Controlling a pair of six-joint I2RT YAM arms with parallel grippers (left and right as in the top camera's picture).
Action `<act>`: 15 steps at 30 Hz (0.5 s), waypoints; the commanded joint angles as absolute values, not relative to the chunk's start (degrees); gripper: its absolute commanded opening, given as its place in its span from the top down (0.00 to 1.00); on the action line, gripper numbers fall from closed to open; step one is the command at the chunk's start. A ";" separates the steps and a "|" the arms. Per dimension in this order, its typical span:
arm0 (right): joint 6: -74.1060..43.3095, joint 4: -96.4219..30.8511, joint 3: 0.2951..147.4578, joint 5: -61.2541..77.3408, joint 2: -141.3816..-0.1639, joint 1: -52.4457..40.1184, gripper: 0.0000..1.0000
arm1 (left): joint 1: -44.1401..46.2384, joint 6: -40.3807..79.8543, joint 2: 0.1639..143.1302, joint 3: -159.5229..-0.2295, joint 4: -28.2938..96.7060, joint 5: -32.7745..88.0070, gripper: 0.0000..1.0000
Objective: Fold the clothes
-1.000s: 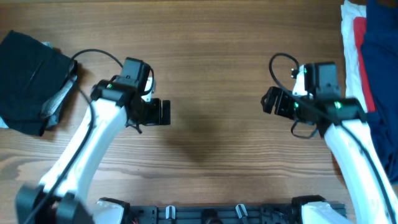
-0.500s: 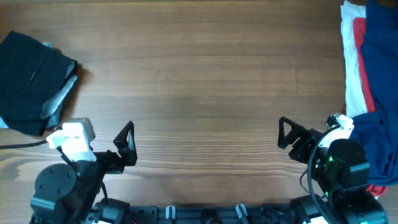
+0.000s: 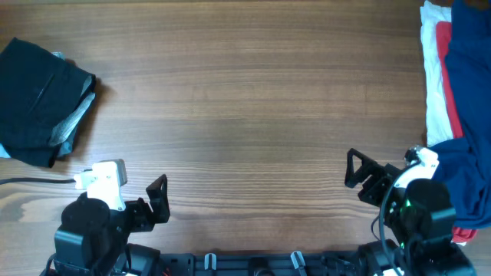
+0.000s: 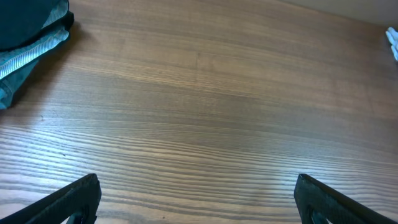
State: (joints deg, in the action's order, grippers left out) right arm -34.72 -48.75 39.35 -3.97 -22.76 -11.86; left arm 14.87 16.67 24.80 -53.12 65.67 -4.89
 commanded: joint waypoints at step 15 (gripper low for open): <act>6.26 -0.08 4.03 12.03 -0.19 -4.43 0.00 | 14.66 16.99 24.53 -52.82 65.63 -5.65 0.00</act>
State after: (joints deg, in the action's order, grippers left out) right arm -3.95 -1.15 5.82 6.50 -1.04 -5.02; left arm 14.87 16.67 24.84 -53.06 65.82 -4.91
